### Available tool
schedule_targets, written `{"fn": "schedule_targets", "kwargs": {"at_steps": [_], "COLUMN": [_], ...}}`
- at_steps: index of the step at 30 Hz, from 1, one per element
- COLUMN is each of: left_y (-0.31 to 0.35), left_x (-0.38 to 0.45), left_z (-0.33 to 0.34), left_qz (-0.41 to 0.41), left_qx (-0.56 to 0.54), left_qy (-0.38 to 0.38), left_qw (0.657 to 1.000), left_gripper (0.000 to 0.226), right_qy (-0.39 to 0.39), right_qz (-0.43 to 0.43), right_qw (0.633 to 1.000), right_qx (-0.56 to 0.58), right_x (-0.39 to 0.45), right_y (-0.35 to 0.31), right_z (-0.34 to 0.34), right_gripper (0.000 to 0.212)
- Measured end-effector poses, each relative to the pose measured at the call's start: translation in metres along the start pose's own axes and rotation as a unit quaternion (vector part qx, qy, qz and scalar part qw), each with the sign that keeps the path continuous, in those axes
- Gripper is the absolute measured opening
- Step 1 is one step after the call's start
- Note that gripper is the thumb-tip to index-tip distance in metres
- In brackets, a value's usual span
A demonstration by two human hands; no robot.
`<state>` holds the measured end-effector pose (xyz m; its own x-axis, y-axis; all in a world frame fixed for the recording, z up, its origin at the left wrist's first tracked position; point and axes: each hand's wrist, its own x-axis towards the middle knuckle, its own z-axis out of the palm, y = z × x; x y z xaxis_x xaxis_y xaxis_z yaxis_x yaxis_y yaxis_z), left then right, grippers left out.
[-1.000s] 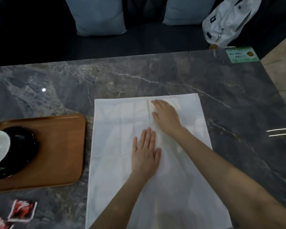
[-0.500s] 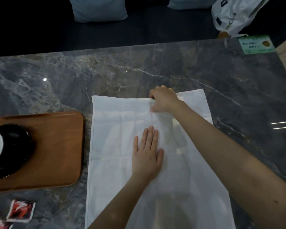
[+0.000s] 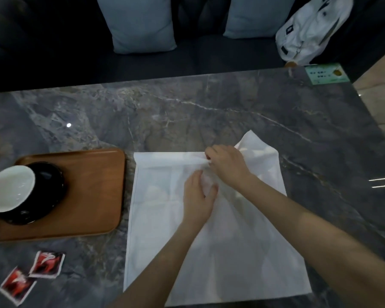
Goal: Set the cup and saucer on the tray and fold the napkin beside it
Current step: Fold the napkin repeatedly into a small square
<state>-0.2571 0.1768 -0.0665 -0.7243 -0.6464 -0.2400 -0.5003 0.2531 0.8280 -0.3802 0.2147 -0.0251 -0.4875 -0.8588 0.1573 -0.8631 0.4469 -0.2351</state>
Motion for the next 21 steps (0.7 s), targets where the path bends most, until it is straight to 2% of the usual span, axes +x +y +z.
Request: {"fn": "schedule_targets", "kwargs": {"at_steps": [1, 3, 4, 8, 12, 14, 17, 19, 21], "left_y": [0.009, 0.021, 0.022, 0.018, 0.01, 0.005, -0.002, -0.008, -0.015], "left_x": [-0.002, -0.007, -0.009, -0.02, -0.042, -0.056, -0.077, -0.091, -0.102], "left_z": [-0.007, -0.019, -0.023, -0.039, -0.047, -0.05, -0.054, -0.056, -0.057], "left_qz": [-0.065, -0.174, -0.199, -0.198, -0.23, -0.249, -0.28, -0.289, -0.287], "left_qx": [-0.134, -0.361, -0.428, -0.527, -0.616, -0.625, -0.601, -0.592, -0.594], "left_qy": [0.009, -0.023, -0.046, -0.108, -0.138, -0.131, -0.113, -0.11, -0.113], "left_qw": [0.989, 0.916, 0.88, 0.819, 0.741, 0.728, 0.74, 0.744, 0.744], "left_gripper": [0.04, 0.013, 0.012, 0.02, 0.025, 0.029, 0.026, 0.011, 0.016], "right_qy": [0.011, 0.027, 0.037, 0.083, 0.102, 0.098, 0.096, 0.103, 0.114], "right_qz": [-0.001, -0.006, -0.011, -0.05, -0.06, -0.039, 0.029, 0.084, 0.131], "right_qw": [1.0, 1.0, 0.999, 0.995, 0.993, 0.993, 0.992, 0.989, 0.983], "right_qx": [0.002, 0.007, 0.003, -0.017, -0.028, -0.045, -0.071, -0.072, -0.066], "right_x": [-0.008, -0.023, -0.031, -0.07, -0.11, -0.131, -0.158, -0.172, -0.187], "right_y": [-0.004, -0.013, -0.017, -0.034, -0.049, -0.052, -0.044, -0.034, -0.025], "right_z": [-0.005, -0.013, -0.016, -0.02, -0.017, -0.015, -0.013, -0.015, -0.016], "right_gripper": [0.018, 0.019, 0.019, 0.019, 0.015, 0.014, 0.016, 0.024, 0.031]}}
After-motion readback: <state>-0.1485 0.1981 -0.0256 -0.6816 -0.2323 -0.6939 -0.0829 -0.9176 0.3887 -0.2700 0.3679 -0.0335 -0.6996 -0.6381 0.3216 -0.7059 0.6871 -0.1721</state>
